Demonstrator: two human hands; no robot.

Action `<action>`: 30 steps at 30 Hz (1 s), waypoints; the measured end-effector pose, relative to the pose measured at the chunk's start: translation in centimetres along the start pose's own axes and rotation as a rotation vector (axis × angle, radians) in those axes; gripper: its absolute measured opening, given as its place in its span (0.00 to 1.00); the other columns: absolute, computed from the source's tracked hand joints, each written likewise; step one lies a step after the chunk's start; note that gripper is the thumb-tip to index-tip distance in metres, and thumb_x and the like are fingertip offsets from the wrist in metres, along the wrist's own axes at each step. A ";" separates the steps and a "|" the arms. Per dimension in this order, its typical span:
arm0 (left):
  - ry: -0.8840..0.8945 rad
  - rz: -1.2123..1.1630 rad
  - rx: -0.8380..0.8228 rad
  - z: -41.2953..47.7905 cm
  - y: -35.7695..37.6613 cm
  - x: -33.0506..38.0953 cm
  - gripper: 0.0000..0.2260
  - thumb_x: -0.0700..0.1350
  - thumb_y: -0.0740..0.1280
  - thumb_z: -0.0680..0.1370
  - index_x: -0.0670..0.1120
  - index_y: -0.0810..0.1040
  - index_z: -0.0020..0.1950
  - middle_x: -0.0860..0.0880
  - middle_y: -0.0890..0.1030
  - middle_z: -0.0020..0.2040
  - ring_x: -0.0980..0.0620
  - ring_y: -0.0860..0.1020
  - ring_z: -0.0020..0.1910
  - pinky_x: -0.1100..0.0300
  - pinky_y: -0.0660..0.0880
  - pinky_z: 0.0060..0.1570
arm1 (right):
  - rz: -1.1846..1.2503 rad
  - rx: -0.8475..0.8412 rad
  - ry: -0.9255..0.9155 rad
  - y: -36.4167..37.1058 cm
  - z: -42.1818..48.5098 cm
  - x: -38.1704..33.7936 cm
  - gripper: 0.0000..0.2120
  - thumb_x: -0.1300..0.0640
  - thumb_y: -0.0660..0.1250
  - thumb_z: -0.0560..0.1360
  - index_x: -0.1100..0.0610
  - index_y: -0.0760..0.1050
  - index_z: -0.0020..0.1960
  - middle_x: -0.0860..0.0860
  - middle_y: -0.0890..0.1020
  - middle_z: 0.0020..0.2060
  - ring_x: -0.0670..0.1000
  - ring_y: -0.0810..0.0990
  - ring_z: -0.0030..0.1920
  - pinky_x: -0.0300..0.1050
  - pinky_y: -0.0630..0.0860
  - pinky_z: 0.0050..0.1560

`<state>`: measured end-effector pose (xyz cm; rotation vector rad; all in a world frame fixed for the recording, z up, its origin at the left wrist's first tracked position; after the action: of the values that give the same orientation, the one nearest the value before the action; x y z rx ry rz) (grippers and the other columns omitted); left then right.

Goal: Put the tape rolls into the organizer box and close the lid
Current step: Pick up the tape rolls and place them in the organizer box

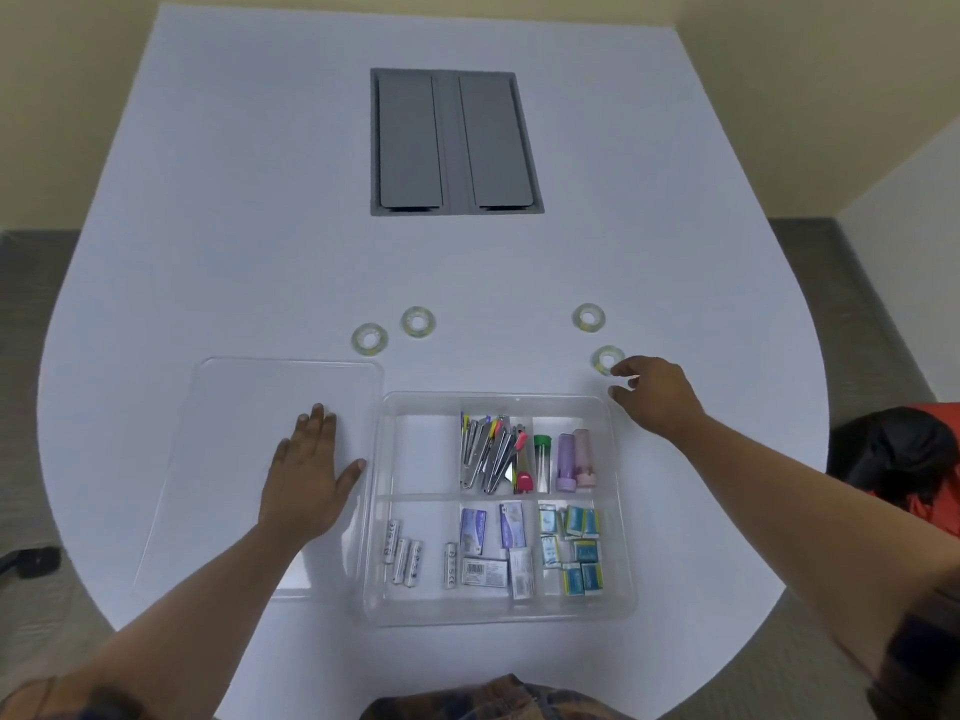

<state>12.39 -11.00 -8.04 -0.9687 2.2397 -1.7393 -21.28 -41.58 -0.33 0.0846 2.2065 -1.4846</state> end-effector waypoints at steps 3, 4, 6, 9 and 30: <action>0.009 0.000 -0.010 0.1 0.4 -0.1 0.41 0.68 0.43 0.73 0.42 0.50 0.78 0.44 0.49 0.79 0.45 0.49 0.78 0.46 0.51 0.75 | -0.029 -0.022 0.018 0.6 1.3 0.1 0.15 0.56 0.71 0.72 0.55 0.79 0.58 0.53 0.81 0.58 0.55 0.80 0.55 0.52 0.75 0.58; 0.011 -0.001 -0.016 0.1 0.5 -0.1 0.42 0.69 0.42 0.73 0.41 0.50 0.78 0.44 0.49 0.79 0.45 0.49 0.78 0.45 0.51 0.75 | -0.043 -0.022 0.021 0.7 1.7 0.0 0.15 0.56 0.71 0.72 0.54 0.79 0.58 0.54 0.81 0.58 0.56 0.80 0.55 0.52 0.76 0.58; 0.017 -0.004 -0.027 0.1 0.8 0.0 0.45 0.72 0.38 0.72 0.41 0.49 0.78 0.44 0.48 0.79 0.44 0.48 0.78 0.45 0.50 0.74 | -0.069 -0.008 0.034 0.8 2.4 0.0 0.15 0.56 0.70 0.71 0.54 0.79 0.58 0.54 0.82 0.56 0.57 0.80 0.55 0.51 0.76 0.56; 0.016 -0.025 -0.067 0.2 1.6 -0.2 0.49 0.75 0.31 0.68 0.41 0.45 0.78 0.45 0.43 0.79 0.46 0.44 0.78 0.44 0.45 0.74 | -0.093 0.034 0.053 0.9 3.2 -0.1 0.15 0.56 0.70 0.70 0.52 0.79 0.56 0.54 0.82 0.53 0.58 0.80 0.52 0.49 0.76 0.49; -0.006 0.015 -0.185 0.7 2.9 -1.0 0.41 0.74 0.30 0.68 0.48 0.27 0.72 0.52 0.28 0.74 0.54 0.26 0.71 0.49 0.34 0.72 | 0.078 0.207 -0.113 0.1 3.5 -5.1 0.08 0.58 0.72 0.66 0.50 0.78 0.45 0.48 0.83 0.40 0.51 0.80 0.39 0.43 0.75 0.42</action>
<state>12.36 -10.64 -11.16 -0.9872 2.4312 -1.5427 -15.51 -43.57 0.67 0.1489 1.9344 -1.6286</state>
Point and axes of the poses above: each hand's wrist, its own z-axis towards the middle knuckle, its own y-axis out of the palm, x = y × z, the point moved 7 cm from there along z, towards the middle knuckle
